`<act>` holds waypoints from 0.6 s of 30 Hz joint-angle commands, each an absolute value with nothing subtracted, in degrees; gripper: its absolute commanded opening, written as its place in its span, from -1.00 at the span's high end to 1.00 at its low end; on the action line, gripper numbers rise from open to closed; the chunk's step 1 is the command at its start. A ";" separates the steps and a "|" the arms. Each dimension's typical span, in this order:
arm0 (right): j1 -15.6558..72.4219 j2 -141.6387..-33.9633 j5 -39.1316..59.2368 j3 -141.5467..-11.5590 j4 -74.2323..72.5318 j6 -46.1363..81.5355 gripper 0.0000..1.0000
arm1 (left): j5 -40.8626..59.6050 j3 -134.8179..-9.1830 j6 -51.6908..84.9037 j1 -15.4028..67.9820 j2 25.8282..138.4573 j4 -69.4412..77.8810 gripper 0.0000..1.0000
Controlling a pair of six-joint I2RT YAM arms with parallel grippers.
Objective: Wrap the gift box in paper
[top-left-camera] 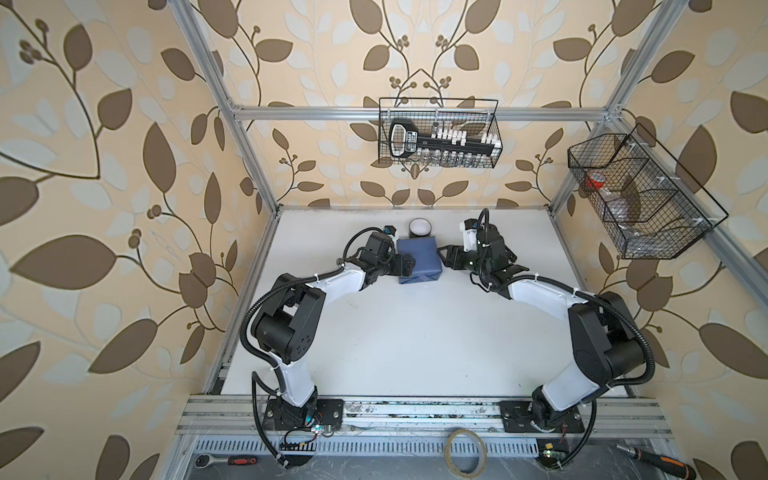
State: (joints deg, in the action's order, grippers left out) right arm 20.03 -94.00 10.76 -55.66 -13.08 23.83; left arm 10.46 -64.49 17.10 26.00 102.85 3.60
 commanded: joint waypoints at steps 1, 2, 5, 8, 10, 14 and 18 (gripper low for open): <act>19.76 -98.12 13.89 -58.81 -12.85 24.12 -0.44 | 16.75 -68.82 19.89 24.73 104.71 2.64 -0.87; 19.55 -99.72 15.12 -59.94 -13.36 24.91 -0.46 | 17.82 -69.83 20.70 24.42 105.76 2.30 -0.88; 19.12 -103.67 17.59 -62.22 -15.76 27.33 -0.50 | 20.04 -73.18 23.05 23.15 108.32 0.53 -0.89; 18.44 -107.30 19.03 -64.62 -17.61 29.31 -0.52 | 22.99 -74.57 26.01 21.25 109.83 1.26 -0.90; 18.08 -109.77 20.63 -66.21 -18.85 30.73 -0.52 | 24.94 -76.34 26.73 20.68 111.53 0.29 -0.90; 17.88 -114.64 25.43 -69.68 -21.33 33.74 -0.47 | 29.41 -78.27 28.67 20.65 114.44 1.51 -0.85; 18.01 -115.67 27.93 -68.50 -22.08 35.56 -0.33 | 34.48 -77.05 31.55 20.65 115.24 5.58 -0.74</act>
